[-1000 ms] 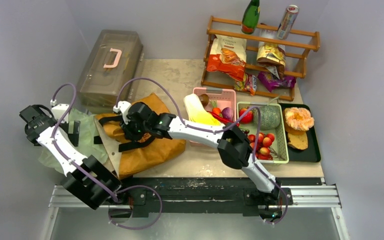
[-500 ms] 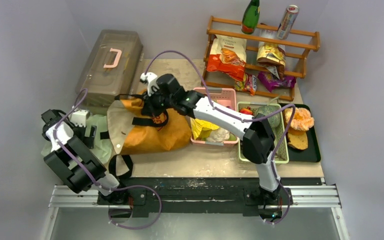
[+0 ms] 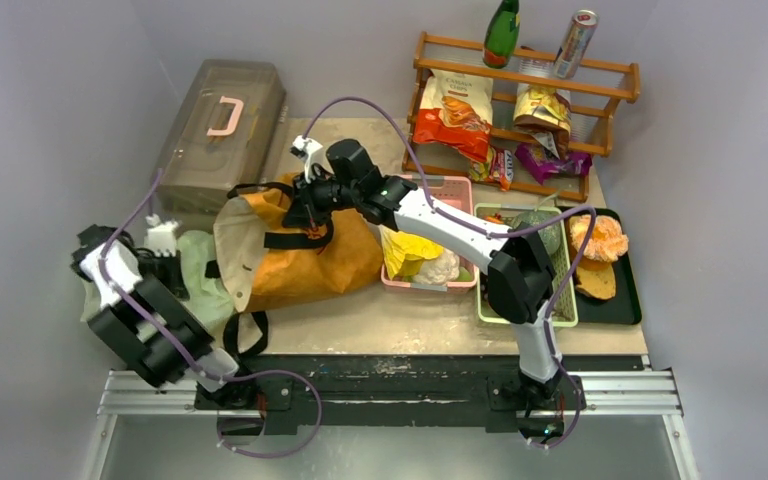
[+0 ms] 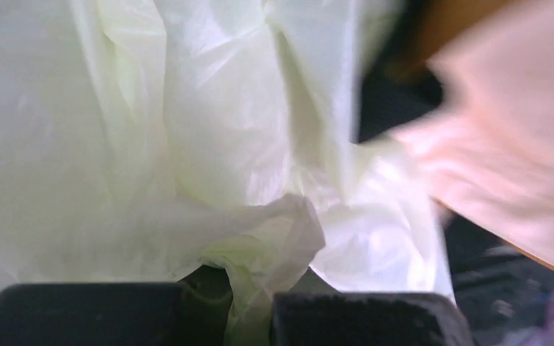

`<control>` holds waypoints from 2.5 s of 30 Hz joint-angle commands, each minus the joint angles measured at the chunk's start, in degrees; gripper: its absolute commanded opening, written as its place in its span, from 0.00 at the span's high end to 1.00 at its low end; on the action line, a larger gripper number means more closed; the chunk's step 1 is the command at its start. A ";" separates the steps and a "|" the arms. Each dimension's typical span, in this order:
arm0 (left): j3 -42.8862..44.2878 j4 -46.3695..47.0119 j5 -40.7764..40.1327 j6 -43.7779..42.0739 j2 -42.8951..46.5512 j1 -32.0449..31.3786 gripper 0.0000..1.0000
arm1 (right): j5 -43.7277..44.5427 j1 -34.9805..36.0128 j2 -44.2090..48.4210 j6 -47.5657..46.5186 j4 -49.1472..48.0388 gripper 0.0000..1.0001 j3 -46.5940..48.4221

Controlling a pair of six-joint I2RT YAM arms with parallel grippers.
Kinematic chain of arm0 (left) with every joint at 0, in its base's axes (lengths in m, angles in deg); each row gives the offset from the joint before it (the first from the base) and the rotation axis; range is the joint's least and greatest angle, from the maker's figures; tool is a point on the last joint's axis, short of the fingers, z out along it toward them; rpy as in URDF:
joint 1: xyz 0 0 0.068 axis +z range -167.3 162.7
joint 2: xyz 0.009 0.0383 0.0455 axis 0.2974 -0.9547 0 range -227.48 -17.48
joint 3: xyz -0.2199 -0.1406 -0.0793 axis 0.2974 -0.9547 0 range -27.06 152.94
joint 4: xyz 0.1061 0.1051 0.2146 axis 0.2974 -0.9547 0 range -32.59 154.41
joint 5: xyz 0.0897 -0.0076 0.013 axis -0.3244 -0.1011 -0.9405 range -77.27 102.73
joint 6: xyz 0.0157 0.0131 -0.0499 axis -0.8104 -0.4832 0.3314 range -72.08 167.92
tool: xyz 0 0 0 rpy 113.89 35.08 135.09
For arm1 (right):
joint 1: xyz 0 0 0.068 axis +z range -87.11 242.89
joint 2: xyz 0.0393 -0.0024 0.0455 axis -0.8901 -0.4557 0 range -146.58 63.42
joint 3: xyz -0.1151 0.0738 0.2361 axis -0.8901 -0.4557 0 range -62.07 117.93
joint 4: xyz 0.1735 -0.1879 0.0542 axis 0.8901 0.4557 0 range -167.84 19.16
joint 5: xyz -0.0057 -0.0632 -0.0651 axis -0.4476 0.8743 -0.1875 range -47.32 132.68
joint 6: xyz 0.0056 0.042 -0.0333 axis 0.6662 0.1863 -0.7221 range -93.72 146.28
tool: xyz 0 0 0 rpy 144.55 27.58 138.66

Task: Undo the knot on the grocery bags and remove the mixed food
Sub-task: Pick up the takeout bag at the center of the board, then place the takeout bag at the takeout bag.

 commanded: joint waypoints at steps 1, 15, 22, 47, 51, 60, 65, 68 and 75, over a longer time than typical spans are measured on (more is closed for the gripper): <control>14.22 -28.44 25.05 -10.80 17.33 6.13 1.00 | -5.33 -0.10 1.76 3.58 -7.11 1.00 -0.71; 11.22 -45.76 43.67 -18.47 32.17 -1.23 1.00 | -15.48 0.13 0.47 22.29 -27.39 1.00 0.87; 2.65 -17.76 41.17 0.83 36.62 -17.77 1.00 | -21.37 2.37 -2.63 28.92 -35.56 1.00 3.75; 3.35 -12.48 54.49 10.29 39.69 -27.36 1.00 | -22.64 3.08 -8.09 32.85 -41.36 1.00 8.08; -1.09 13.42 52.25 33.51 43.68 -27.37 1.00 | -22.96 4.27 -8.02 33.98 -43.35 1.00 6.51; -10.50 16.75 11.36 24.43 42.01 -29.53 0.82 | -24.65 3.29 -6.77 35.18 -44.95 1.00 2.11; -7.48 -1.52 37.87 14.45 47.73 -20.78 0.38 | -24.09 2.57 -8.11 33.17 -43.96 1.00 0.97; -0.40 -16.46 38.35 5.33 49.43 -20.41 0.30 | -22.74 1.73 -9.45 31.86 -42.43 1.00 0.90; 17.80 -38.48 32.43 -3.37 39.83 -12.12 0.33 | -19.88 1.29 -12.70 31.12 -41.11 1.00 1.73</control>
